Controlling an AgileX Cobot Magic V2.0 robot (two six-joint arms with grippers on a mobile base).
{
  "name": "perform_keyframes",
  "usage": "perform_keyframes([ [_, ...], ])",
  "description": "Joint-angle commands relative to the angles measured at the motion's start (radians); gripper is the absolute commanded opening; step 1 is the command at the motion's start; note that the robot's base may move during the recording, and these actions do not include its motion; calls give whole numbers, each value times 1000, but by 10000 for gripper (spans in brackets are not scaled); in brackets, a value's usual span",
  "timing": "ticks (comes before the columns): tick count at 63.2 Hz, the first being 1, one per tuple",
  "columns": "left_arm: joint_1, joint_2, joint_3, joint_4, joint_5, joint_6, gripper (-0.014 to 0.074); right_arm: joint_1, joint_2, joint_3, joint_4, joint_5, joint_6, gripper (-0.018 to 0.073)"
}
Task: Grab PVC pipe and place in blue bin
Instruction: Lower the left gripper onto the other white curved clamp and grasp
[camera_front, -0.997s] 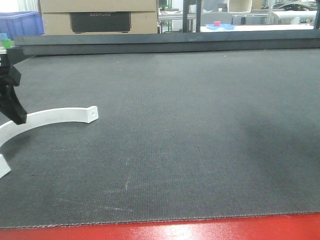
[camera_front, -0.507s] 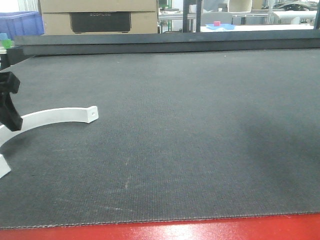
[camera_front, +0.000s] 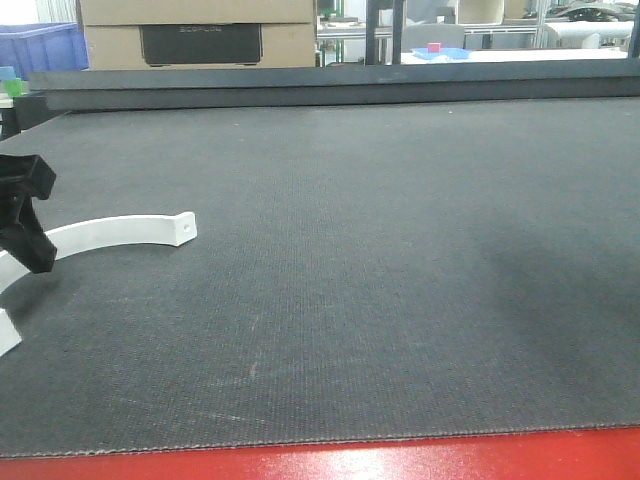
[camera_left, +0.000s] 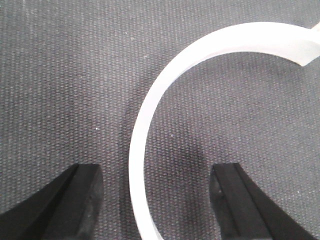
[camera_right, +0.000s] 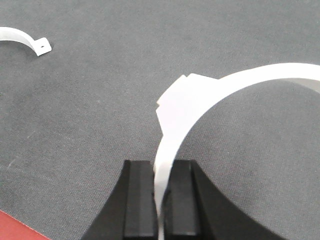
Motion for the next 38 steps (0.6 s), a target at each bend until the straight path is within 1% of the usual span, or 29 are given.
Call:
perform_keyframes([
  [1, -6, 0, -5, 6, -9, 1, 358, -3, -7, -1, 6, -17, -5, -169],
  [17, -6, 5, -5, 23, -6, 1, 358, -3, -7, -1, 6, -23, -5, -169],
  [20, -6, 16, -5, 35, -6, 1, 358, -3, -7, -1, 6, -28, -5, -169],
  [38, -6, 86, -5, 33, -15, -1, 353, -3, -7, -1, 6, -33, -5, -169],
])
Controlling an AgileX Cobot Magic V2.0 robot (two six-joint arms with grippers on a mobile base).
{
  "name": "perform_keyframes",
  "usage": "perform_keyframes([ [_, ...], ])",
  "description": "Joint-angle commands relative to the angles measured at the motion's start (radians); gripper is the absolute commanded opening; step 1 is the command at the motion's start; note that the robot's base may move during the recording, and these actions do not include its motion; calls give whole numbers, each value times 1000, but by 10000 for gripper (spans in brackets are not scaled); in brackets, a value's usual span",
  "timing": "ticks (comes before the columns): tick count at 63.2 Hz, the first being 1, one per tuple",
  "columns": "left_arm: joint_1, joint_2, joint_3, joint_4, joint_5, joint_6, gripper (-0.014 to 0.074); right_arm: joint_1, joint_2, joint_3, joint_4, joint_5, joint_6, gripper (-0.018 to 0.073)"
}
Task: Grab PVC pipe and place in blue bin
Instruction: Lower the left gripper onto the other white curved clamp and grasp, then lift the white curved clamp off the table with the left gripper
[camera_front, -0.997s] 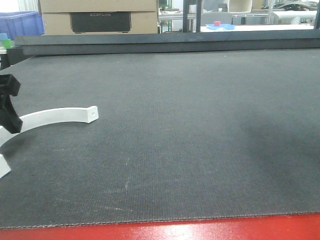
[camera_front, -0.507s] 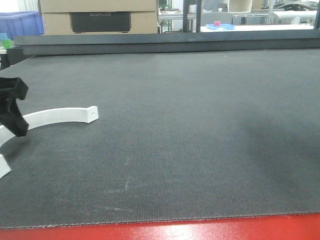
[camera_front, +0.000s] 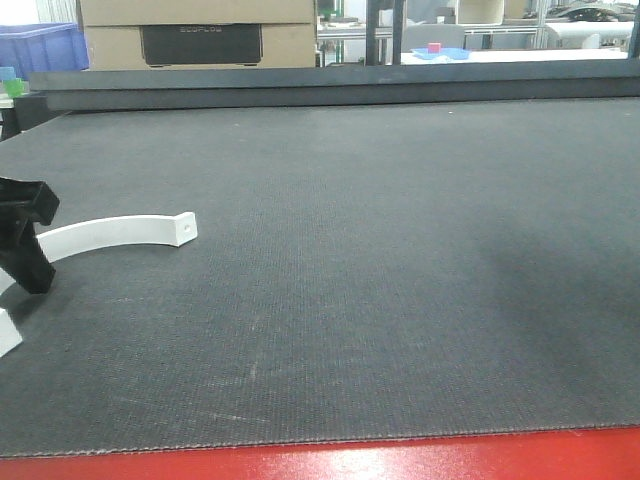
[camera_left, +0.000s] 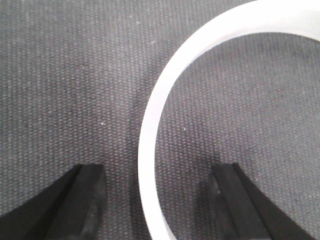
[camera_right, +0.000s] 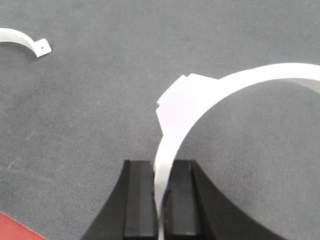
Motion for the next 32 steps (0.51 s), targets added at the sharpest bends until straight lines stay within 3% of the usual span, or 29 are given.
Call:
perform_keyframes([
  [1, -6, 29, 0, -8, -16, -1, 347, -3, -7, -1, 6, -27, -5, -169],
  [7, -6, 30, 0, -8, -27, -1, 274, -3, -7, -1, 6, -36, -5, -169],
  [19, -6, 31, 0, -8, -25, -1, -113, -3, -7, -1, 6, -58, -5, -169],
  [32, -6, 31, -4, -3, -29, -1, -111, -3, -7, -1, 10, -61, -5, -169],
])
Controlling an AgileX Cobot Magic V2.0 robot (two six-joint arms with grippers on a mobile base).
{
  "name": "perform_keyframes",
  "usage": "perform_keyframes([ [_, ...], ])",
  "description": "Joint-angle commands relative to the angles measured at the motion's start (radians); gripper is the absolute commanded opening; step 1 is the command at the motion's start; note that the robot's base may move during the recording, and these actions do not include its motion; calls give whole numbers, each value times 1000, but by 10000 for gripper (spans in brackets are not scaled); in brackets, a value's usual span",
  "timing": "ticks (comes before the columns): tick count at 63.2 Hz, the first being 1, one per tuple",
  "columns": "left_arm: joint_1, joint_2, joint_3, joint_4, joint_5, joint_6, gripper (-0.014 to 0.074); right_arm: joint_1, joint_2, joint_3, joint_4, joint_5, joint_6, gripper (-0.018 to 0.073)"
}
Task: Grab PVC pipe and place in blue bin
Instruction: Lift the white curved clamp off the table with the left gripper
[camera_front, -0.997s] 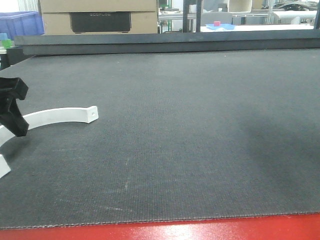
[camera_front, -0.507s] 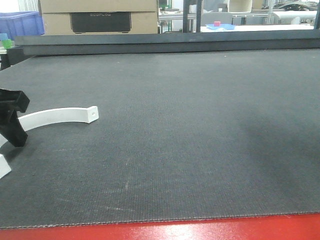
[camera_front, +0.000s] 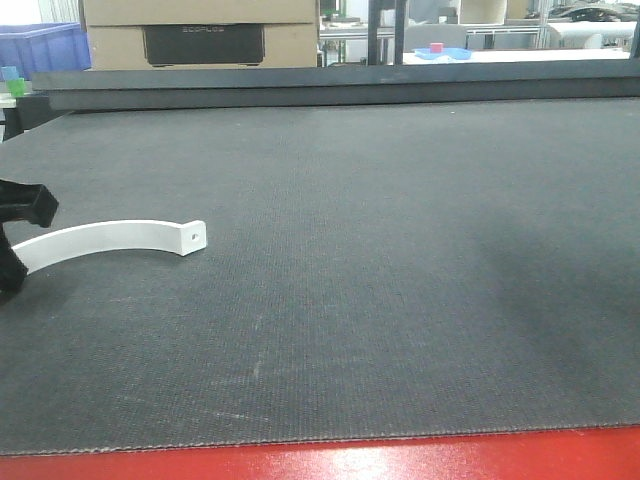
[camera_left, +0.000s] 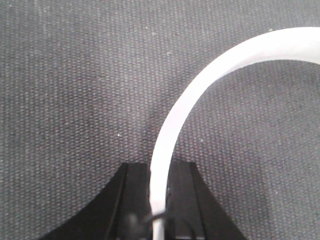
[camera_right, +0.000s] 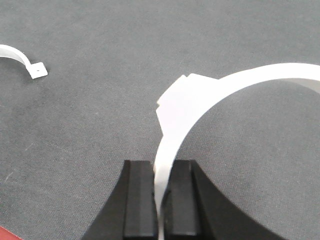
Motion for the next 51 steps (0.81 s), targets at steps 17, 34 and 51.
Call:
perform_keyframes([
  [17, -8, -84, -24, -21, 19, -7, -111, -3, -50, -1, 24, -24, -5, -169],
  [34, -8, -278, -24, -20, 42, -7, -111, -3, -170, -1, 26, -24, -5, -169],
  [51, -8, -524, -24, -20, 65, -7, -111, -3, -311, 3, 26, -22, 25, -169],
])
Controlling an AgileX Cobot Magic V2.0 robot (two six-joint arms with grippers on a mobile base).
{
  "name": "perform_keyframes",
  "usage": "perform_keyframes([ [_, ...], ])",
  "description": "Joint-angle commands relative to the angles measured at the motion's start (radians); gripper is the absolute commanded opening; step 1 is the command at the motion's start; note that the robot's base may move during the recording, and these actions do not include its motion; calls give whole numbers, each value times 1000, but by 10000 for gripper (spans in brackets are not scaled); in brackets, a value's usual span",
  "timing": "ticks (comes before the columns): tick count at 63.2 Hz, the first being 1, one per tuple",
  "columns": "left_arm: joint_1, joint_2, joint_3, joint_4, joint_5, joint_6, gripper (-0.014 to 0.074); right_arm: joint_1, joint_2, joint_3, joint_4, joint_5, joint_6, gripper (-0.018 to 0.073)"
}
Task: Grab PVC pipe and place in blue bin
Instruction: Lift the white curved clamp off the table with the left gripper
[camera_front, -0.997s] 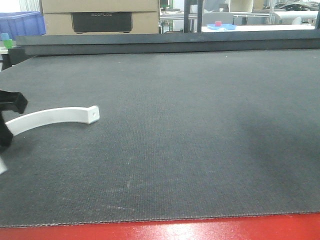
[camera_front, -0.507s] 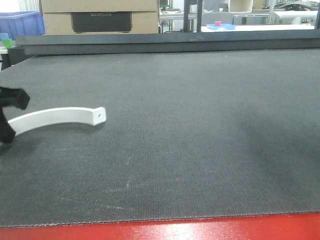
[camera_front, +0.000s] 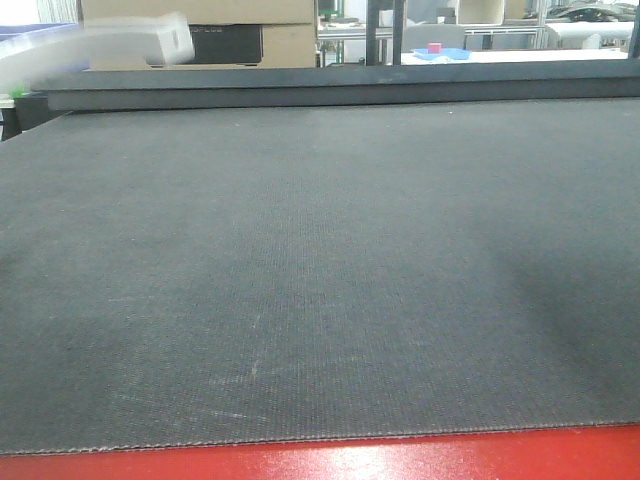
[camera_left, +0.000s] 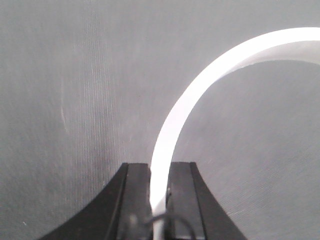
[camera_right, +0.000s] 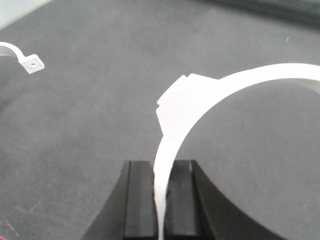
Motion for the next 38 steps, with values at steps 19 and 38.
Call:
perform_keyframes([
  [19, -4, -331, -1, -7, 14, -19, -111, -5, -163, 53, -18, -25, 47, -169],
  [38, 19, -465, 28, 1, 51, -25, -111, -5, -196, 82, -47, -48, 61, -169],
])
